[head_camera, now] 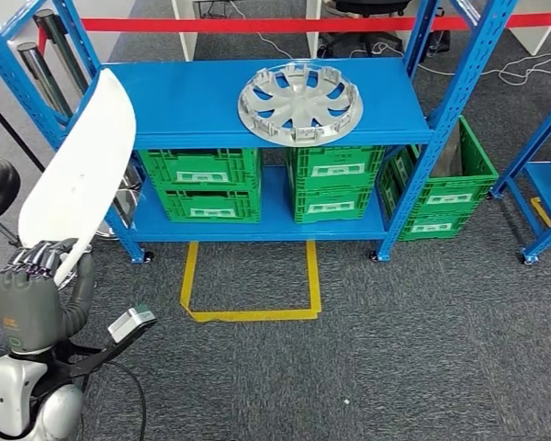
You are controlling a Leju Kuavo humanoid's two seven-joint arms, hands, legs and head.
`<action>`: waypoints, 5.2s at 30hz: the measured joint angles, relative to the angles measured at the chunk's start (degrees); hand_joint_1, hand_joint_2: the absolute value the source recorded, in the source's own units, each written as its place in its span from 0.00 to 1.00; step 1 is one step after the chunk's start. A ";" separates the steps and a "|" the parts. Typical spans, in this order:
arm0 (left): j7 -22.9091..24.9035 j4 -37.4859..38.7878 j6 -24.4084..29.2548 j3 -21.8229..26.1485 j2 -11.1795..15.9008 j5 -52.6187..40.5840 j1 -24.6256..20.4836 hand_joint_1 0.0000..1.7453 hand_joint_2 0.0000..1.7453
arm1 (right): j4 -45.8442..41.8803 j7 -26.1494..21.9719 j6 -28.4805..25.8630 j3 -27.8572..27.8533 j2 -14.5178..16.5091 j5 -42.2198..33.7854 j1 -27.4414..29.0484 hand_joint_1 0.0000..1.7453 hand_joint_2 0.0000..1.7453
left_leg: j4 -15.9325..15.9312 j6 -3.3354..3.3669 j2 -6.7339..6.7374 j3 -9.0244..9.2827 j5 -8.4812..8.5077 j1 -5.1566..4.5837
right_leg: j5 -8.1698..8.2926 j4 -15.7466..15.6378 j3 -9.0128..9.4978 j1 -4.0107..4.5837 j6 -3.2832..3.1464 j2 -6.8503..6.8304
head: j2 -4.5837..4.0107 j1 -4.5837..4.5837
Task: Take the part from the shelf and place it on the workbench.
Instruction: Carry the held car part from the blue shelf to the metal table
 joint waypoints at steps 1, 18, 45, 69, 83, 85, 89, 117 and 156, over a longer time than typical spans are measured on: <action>0.00 0.09 0.00 0.00 0.00 0.01 -0.01 1.00 1.00 | 0.00 -0.01 0.03 -0.02 0.00 -0.01 0.00 0.00 0.00 | 0.17 -0.17 0.00 1.10 0.88 0.14 | 0.43 0.51 -1.11 -0.07 0.14 0.01 | 0.00 -0.01; -0.01 0.63 0.01 0.27 -0.28 0.50 0.26 1.00 1.00 | 0.08 -4.67 -2.92 -0.44 0.00 -0.72 0.08 0.00 0.00 | -16.04 3.12 0.26 4.18 9.48 -0.35 | -4.40 15.08 -4.37 -0.50 3.44 0.42 | 0.00 0.33; 0.52 0.89 0.02 3.19 -0.33 1.67 1.82 1.00 1.00 | 0.48 -5.81 -3.51 1.05 0.02 -0.02 0.05 0.00 0.00 | -16.72 2.83 0.33 12.40 3.63 -0.18 | 4.29 2.99 -7.82 -0.26 2.77 0.40 | 0.00 -0.56; -0.24 1.28 0.03 3.13 -0.31 3.48 2.19 1.00 1.00 | 0.61 -5.81 -3.34 2.17 0.08 -0.17 -0.06 0.00 0.00 | -13.42 0.63 0.02 9.13 5.60 -0.16 | -1.17 1.15 0.92 0.26 0.52 -0.16 | 0.00 -0.06; -0.62 1.37 0.02 3.15 -0.50 5.08 2.19 1.00 1.00 | 0.61 -5.81 -3.39 2.82 0.11 -0.24 -0.08 0.00 0.00 | -16.17 1.90 0.01 9.01 6.35 -0.77 | 0.28 1.15 -0.72 0.05 1.83 -0.13 | 0.00 0.03; -0.52 1.38 0.02 3.15 -0.50 5.19 2.19 1.00 1.00 | 0.62 -5.81 -3.43 3.00 0.10 -0.27 -0.07 0.00 0.00 | -16.16 1.95 0.01 8.82 6.51 -0.78 | 0.44 1.15 -0.84 0.04 1.89 -0.13 | 0.00 0.03; -0.27 1.39 0.02 3.14 -0.50 5.19 2.20 1.00 1.00 | 0.67 -5.82 -3.51 3.20 0.09 -0.56 -0.06 0.00 0.00 | -16.17 1.92 0.01 8.77 6.59 -0.76 | 0.47 1.15 -0.90 0.04 1.90 -0.13 | 0.00 0.02; 2.76 2.80 0.02 2.09 1.02 5.39 1.59 1.00 1.00 | 0.74 -5.96 -3.49 3.67 0.08 -0.74 -0.12 0.00 0.00 | -17.25 1.32 0.34 7.31 9.02 1.31 | -2.33 7.06 -3.08 -2.18 5.68 0.51 | 0.00 0.50; 2.71 2.79 0.02 1.74 1.90 5.27 1.93 1.00 1.00 | 0.81 -6.41 -5.04 5.86 0.44 -1.25 -0.41 0.00 0.00 | -15.96 -1.68 -0.08 4.62 10.16 1.52 | -0.32 3.60 -2.88 -1.66 2.58 1.09 | 0.00 -0.08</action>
